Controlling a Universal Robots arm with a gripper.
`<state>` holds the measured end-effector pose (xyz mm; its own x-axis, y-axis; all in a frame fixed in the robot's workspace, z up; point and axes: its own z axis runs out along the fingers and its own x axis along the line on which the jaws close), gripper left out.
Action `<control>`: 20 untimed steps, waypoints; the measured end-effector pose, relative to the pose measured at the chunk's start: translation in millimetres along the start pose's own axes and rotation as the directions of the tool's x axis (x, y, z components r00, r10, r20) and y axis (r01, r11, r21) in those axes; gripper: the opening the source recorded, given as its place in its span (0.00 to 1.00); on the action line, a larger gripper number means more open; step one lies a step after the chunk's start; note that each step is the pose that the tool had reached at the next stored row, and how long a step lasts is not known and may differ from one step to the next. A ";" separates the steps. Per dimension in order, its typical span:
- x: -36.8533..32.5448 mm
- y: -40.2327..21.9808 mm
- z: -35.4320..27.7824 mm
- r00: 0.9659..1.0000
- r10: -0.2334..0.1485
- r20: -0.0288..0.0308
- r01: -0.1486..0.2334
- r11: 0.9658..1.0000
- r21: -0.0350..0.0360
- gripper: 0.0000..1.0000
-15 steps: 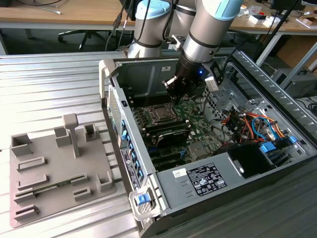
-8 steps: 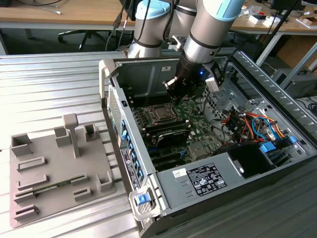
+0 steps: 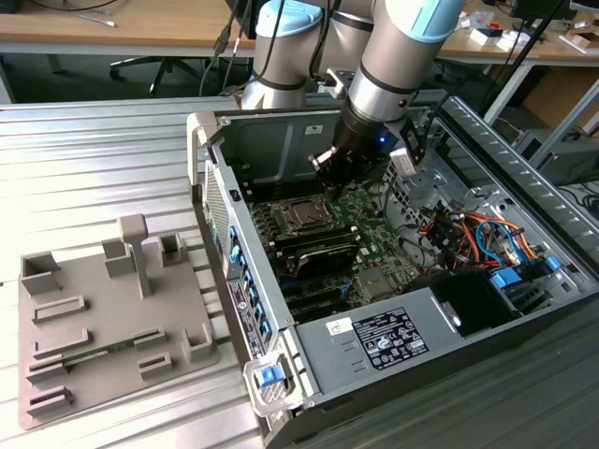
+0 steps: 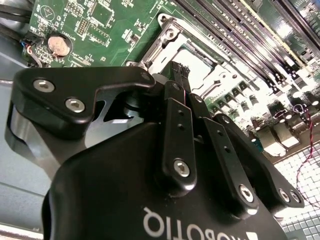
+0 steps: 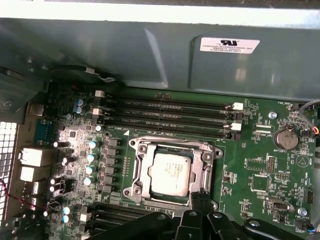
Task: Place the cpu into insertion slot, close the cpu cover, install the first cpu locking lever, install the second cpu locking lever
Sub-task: 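Install the second cpu locking lever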
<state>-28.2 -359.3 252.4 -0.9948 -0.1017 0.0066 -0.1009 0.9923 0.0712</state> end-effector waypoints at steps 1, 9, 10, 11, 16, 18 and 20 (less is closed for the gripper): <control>0.1 -1.1 -0.1 1.000 0.000 0.000 0.000 1.000 0.000 0.11; 0.7 -6.6 -0.4 1.000 0.000 0.000 0.000 1.000 0.000 0.11; 0.7 -7.0 -0.5 1.000 0.000 0.000 0.000 1.000 0.000 0.11; 0.8 -7.6 -0.5 1.000 0.000 0.000 0.000 1.000 0.000 0.11; 1.0 -9.3 -0.6 1.000 0.000 0.000 0.000 1.000 0.000 0.11; 1.0 -10.0 -0.7 1.000 0.000 0.000 0.000 1.000 0.000 0.11; 1.1 -10.7 -0.7 1.000 0.000 0.000 0.000 1.000 0.000 0.11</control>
<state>-28.1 -370.1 252.4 -0.9948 -0.1016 0.0065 -0.1009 0.9923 0.0712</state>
